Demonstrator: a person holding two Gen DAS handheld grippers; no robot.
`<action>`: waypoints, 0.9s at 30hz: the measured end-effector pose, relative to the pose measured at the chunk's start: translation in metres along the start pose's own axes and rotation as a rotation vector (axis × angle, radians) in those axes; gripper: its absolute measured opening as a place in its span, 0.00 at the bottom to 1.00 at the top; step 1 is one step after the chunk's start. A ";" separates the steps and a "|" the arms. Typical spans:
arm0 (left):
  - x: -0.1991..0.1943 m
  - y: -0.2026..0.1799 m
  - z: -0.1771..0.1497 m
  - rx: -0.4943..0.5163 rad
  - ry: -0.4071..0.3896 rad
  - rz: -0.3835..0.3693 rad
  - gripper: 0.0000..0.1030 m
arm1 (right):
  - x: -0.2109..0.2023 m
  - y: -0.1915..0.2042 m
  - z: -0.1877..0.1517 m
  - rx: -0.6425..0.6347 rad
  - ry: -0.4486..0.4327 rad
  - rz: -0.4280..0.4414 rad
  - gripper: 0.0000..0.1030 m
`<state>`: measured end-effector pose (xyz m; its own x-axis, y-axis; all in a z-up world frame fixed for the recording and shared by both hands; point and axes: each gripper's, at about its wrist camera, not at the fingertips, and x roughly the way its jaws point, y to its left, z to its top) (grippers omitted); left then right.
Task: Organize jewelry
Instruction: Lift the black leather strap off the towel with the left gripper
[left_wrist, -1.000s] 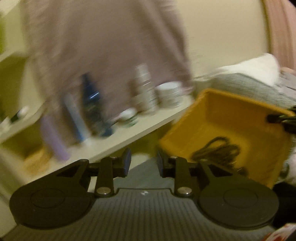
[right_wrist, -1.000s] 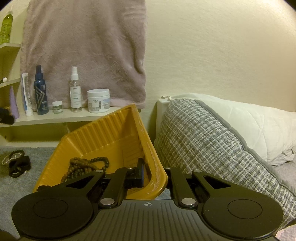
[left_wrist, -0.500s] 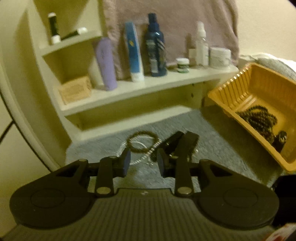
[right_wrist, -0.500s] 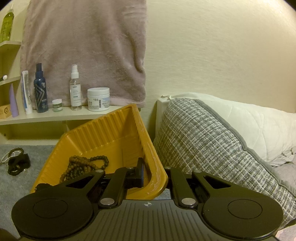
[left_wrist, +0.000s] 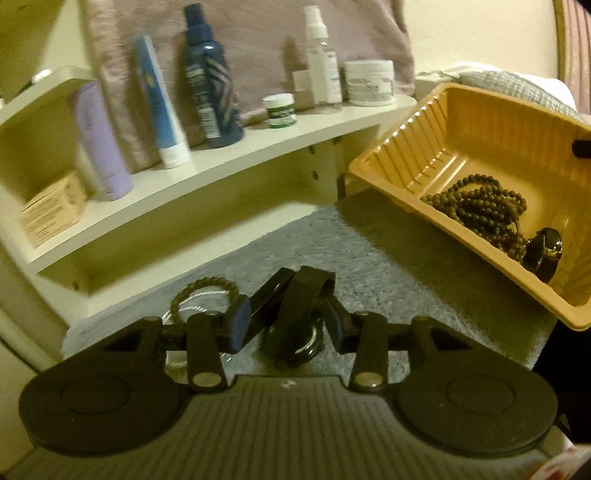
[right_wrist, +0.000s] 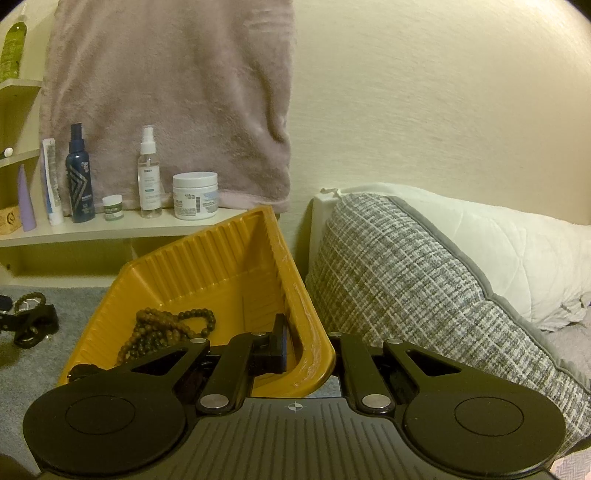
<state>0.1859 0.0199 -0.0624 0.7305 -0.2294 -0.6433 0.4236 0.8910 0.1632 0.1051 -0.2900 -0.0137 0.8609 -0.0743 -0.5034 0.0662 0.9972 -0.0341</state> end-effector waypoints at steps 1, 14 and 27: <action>0.004 -0.001 0.001 0.006 0.006 -0.010 0.39 | 0.000 0.000 0.000 0.000 0.000 0.000 0.08; 0.032 -0.002 0.011 0.041 0.049 -0.051 0.31 | 0.001 -0.001 0.000 -0.002 0.001 -0.001 0.09; 0.008 0.004 0.015 0.074 0.050 -0.071 0.19 | 0.001 -0.001 0.000 -0.002 0.001 -0.001 0.09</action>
<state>0.2011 0.0162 -0.0558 0.6707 -0.2692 -0.6912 0.5129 0.8415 0.1700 0.1060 -0.2910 -0.0143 0.8603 -0.0758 -0.5041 0.0664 0.9971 -0.0367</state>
